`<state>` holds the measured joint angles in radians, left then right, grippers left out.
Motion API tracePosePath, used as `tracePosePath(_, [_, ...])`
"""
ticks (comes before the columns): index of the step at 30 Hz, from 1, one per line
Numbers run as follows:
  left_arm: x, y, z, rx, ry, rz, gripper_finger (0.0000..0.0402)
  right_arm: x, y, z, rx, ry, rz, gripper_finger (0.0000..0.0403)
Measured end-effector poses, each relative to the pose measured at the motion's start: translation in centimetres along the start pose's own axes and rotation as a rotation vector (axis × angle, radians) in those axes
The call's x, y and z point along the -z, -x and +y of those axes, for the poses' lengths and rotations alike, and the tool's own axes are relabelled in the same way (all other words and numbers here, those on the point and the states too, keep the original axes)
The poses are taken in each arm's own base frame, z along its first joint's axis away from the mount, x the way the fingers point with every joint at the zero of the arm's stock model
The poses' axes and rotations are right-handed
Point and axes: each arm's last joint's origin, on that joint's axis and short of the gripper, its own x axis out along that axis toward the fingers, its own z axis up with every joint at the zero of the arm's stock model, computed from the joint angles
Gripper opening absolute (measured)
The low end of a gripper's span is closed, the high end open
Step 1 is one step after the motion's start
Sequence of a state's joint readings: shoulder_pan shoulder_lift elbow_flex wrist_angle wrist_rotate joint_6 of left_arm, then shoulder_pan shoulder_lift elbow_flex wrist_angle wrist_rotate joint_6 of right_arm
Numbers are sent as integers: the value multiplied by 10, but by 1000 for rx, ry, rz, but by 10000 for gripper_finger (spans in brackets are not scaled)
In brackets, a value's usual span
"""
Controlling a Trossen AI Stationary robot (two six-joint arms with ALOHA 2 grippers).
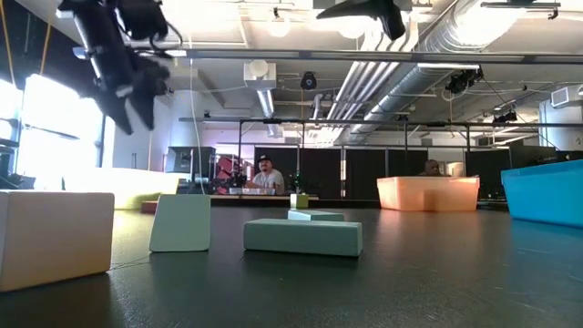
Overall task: Sort blocks by size
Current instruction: Put the yellow square block into the yellow bin
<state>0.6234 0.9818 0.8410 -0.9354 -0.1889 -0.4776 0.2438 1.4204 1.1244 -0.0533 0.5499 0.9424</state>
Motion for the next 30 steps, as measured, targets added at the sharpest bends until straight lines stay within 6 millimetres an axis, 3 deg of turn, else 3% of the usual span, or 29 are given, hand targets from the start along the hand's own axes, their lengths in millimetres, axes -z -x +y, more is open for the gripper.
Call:
tracePosePath(7, [-1,25,-27,277,-60,-203,252,-4,-3,-6,34,8,-1,231])
tracePosePath(16, [-4,36,-65,434,-220,-403,251,-20,-8,-4,-21,24,-90,231])
tracePosePath(23, [-8,19,-89,445,-288,-411,251,-33,-15,-12,2,1,-129,231])
tracePosePath(30, [-8,-11,-107,449,-267,-304,251,-66,-36,-61,114,-34,-2,231])
